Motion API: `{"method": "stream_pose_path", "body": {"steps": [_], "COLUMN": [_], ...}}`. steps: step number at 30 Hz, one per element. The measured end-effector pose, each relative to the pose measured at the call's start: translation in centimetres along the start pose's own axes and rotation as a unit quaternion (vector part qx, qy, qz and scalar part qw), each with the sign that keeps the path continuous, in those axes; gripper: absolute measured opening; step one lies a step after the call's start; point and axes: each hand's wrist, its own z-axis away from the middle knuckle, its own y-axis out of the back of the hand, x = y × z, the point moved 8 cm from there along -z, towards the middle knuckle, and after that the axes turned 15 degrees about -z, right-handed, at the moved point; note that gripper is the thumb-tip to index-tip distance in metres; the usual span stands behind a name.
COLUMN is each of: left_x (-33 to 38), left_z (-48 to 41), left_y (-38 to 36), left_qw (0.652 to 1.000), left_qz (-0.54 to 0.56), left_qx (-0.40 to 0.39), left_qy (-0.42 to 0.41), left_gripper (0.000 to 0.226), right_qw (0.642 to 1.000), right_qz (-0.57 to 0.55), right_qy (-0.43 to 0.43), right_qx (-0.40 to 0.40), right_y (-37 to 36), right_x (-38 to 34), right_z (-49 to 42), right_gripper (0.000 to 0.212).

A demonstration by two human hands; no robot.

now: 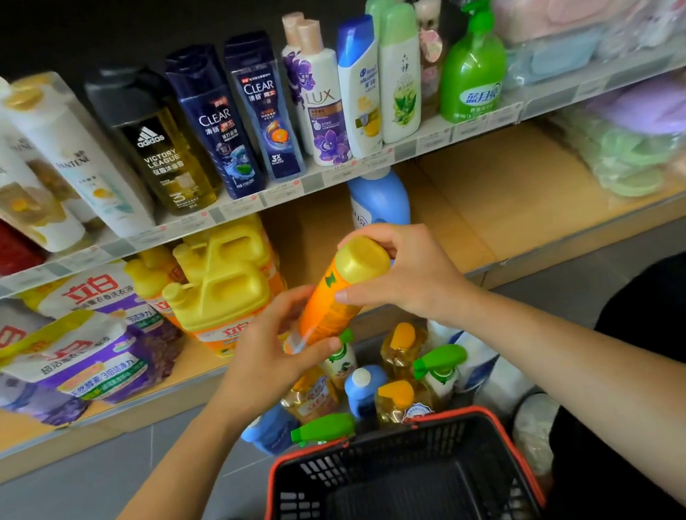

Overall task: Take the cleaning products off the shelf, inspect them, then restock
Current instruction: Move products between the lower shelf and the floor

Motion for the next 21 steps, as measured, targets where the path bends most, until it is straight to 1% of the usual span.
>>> {"method": "stream_pose_path", "body": {"steps": [2, 4, 9, 12, 16, 19, 21], "left_x": [0.6, 0.8, 0.2, 0.0, 0.6, 0.6, 0.2], "left_z": [0.1, 0.1, 0.2, 0.0, -0.1, -0.1, -0.2], "left_y": [0.2, 0.1, -0.1, 0.0, 0.1, 0.1, 0.3], "left_qw": [0.999, 0.998, 0.997, 0.997, 0.995, 0.995, 0.995], "left_qz": [-0.002, 0.007, 0.034, 0.009, -0.005, -0.003, 0.014], "left_qx": [0.020, 0.022, 0.043, 0.052, 0.061, 0.067, 0.073], "left_qy": [-0.034, -0.055, -0.050, -0.059, -0.076, -0.079, -0.068], "left_gripper": [0.075, 0.075, 0.069, 0.068, 0.069, 0.068, 0.067], "right_qw": [0.999, 0.997, 0.982, 0.981, 0.979, 0.971, 0.967], "right_qz": [-0.034, -0.062, -0.164, -0.170, -0.187, -0.220, -0.236], "right_qy": [0.008, 0.009, -0.075, -0.077, -0.082, -0.093, -0.097], "right_qx": [-0.019, -0.035, -0.059, -0.054, -0.026, -0.021, -0.028], "right_y": [-0.4, -0.8, -1.4, -1.3, -0.8, -0.7, -0.9], "right_x": [-0.5, -0.7, 0.0, 0.0, -0.1, 0.3, 0.5], "right_z": [0.3, 0.5, 0.7, 0.8, 0.6, 0.6, 0.6], "right_gripper": [0.043, 0.039, 0.027, 0.017, 0.028, 0.022, 0.023]}}
